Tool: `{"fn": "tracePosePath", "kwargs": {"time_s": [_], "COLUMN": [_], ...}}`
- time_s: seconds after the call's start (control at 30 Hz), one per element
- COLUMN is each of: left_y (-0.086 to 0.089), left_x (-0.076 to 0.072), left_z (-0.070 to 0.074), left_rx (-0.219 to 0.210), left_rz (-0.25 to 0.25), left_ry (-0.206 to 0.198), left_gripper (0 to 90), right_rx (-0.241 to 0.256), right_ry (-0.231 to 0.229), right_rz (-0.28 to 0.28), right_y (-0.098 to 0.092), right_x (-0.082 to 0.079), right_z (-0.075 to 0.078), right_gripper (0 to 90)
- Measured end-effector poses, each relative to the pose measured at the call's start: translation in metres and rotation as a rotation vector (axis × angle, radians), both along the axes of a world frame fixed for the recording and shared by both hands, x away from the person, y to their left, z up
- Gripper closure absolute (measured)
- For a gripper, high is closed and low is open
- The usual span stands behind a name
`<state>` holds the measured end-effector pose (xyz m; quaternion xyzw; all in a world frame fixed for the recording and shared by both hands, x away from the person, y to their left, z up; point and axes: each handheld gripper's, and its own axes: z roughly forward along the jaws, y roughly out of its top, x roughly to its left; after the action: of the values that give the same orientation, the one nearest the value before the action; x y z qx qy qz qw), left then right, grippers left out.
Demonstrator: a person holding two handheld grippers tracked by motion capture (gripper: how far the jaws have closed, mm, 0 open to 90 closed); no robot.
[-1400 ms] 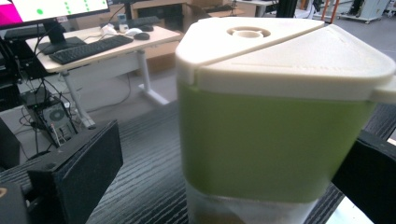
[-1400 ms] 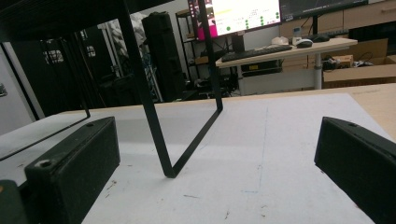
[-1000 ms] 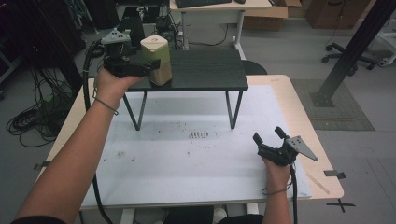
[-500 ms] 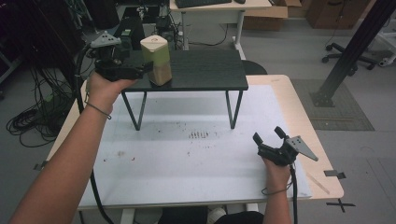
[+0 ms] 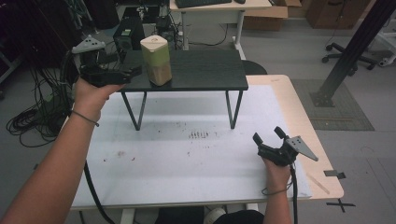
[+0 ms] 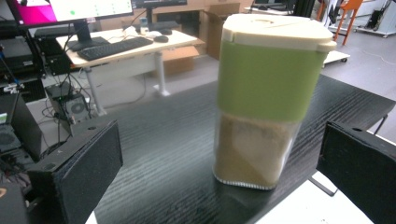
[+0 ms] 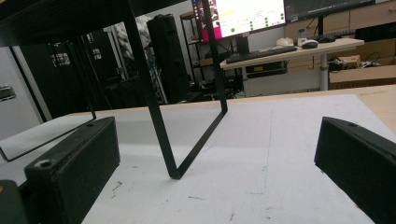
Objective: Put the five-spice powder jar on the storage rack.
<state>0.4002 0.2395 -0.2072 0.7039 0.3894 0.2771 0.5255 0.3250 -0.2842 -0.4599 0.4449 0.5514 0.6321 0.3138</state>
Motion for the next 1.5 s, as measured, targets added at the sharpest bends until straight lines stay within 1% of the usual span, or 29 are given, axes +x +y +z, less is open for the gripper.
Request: {"fn": "tracePosePath", "kwargs": {"time_s": [0.17, 0.2, 0.23, 0.3, 0.33, 0.37, 0.43, 0.63, 0.93, 1.0, 1.03, 1.07, 1.1, 1.2, 1.43, 1.5], "left_y": [0.007, 0.011, 0.011, 0.014, 0.017, 0.017, 0.019, 0.026, 0.035, 0.037, 0.037, 0.040, 0.040, 0.043, 0.053, 0.056], "left_x": [-0.011, -0.017, -0.017, -0.022, -0.027, -0.027, -0.032, -0.045, -0.058, -0.062, -0.062, -0.065, -0.065, -0.068, -0.075, -0.078], "left_z": [-0.001, -0.003, -0.003, -0.004, -0.005, -0.005, -0.007, -0.016, -0.029, -0.035, -0.035, -0.040, -0.040, -0.049, -0.069, -0.078], "left_rx": [-0.008, -0.016, -0.016, -0.017, -0.032, -0.032, -0.041, -0.059, -0.091, -0.100, -0.100, -0.108, -0.108, -0.123, -0.136, -0.143], "left_rz": [0.011, 0.014, 0.014, 0.020, 0.021, 0.021, 0.023, 0.037, 0.051, 0.052, 0.052, 0.054, 0.054, 0.056, 0.074, 0.084], "left_ry": [-0.005, -0.003, -0.003, -0.004, -0.006, -0.006, -0.009, -0.010, -0.013, -0.020, -0.020, -0.030, -0.030, -0.039, -0.029, -0.026], "left_gripper": [0.3, 0.3, 0.3, 0.3, 0.3, 0.3, 0.3, 0.4, 0.4, 0.3, 0.3, 0.3, 0.3, 0.3, 0.3, 0.3], "right_rx": [-0.001, -0.001, -0.001, -0.001, -0.001, -0.001, -0.002, -0.003, -0.012, -0.013, -0.013, -0.014, -0.014, -0.014, -0.017, -0.017], "right_ry": [0.000, 0.000, 0.000, -0.001, -0.001, -0.001, -0.002, -0.005, -0.006, -0.006, -0.005, -0.006, -0.006, -0.004, 0.000, -0.002], "right_rz": [0.006, 0.008, 0.008, 0.011, 0.013, 0.013, 0.018, 0.028, 0.042, 0.042, 0.043, 0.043, 0.043, 0.046, 0.049, 0.050], "right_y": [0.000, 0.000, 0.000, 0.000, 0.001, 0.001, 0.001, 0.001, 0.002, 0.002, 0.002, 0.002, 0.002, 0.003, 0.003, 0.003], "right_x": [0.000, 0.000, 0.000, 0.000, 0.000, 0.000, 0.000, 0.001, 0.001, 0.001, 0.001, 0.001, 0.001, 0.001, 0.001, 0.001], "right_z": [0.000, 0.000, 0.000, 0.000, 0.000, 0.000, 0.000, 0.000, 0.000, 0.000, 0.000, 0.000, 0.000, 0.000, 0.000, 0.000], "right_gripper": [0.0, 0.0, 0.0, 0.0, 0.0, 0.0, 0.0, 0.0, 0.0, 0.0, 0.0, 0.0, 0.0, 0.0, 0.0, 0.0]}}
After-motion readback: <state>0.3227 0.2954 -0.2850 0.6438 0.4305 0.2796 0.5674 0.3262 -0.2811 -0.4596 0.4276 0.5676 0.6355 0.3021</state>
